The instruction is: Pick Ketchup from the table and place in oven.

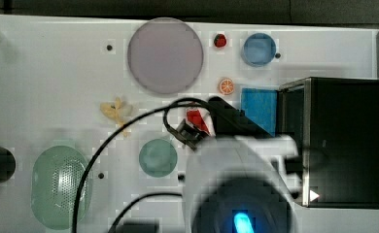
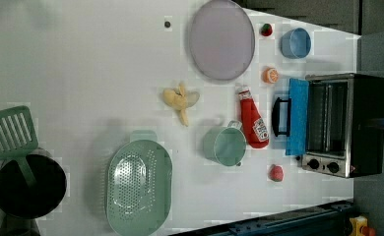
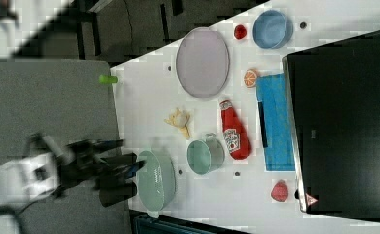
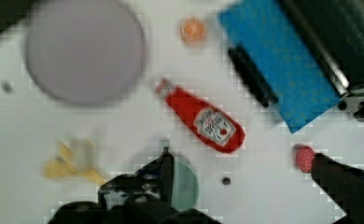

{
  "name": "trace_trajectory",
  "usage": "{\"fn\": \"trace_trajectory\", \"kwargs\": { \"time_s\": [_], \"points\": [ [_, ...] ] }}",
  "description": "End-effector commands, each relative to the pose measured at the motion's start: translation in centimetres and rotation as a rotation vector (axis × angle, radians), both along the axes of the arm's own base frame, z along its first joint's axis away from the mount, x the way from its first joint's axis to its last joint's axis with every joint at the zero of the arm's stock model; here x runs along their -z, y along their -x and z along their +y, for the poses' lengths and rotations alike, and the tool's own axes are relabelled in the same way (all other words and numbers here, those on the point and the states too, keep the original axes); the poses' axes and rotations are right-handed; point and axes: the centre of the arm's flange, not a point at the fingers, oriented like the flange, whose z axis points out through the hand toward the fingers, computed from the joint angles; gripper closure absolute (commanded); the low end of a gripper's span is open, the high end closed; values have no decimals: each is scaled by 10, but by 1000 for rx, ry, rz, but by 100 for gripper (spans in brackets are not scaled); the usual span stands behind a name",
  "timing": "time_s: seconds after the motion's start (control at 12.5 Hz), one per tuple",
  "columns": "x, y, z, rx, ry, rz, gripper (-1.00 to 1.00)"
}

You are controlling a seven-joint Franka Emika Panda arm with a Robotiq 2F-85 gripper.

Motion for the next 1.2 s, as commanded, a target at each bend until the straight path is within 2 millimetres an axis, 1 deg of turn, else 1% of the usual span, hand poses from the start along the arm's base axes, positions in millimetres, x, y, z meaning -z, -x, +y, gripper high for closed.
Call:
{"fn": "trace_trajectory", "kwargs": {
  "time_s": [0.08, 0.24, 0.4, 0.72, 0.96, 1.2],
  "points": [
    [79, -8, -5, -295, -21, 127, -100],
    [124, -18, -6, -477, -32, 169, -100],
    [167, -27, -8, -606, -41, 191, -100],
    [248, -34, -15, -731, -38, 175, -100],
    [296, -37, -15, -865, -15, 131, -100],
    [342, -33, -16, -870, -17, 139, -100]
  ]
}}
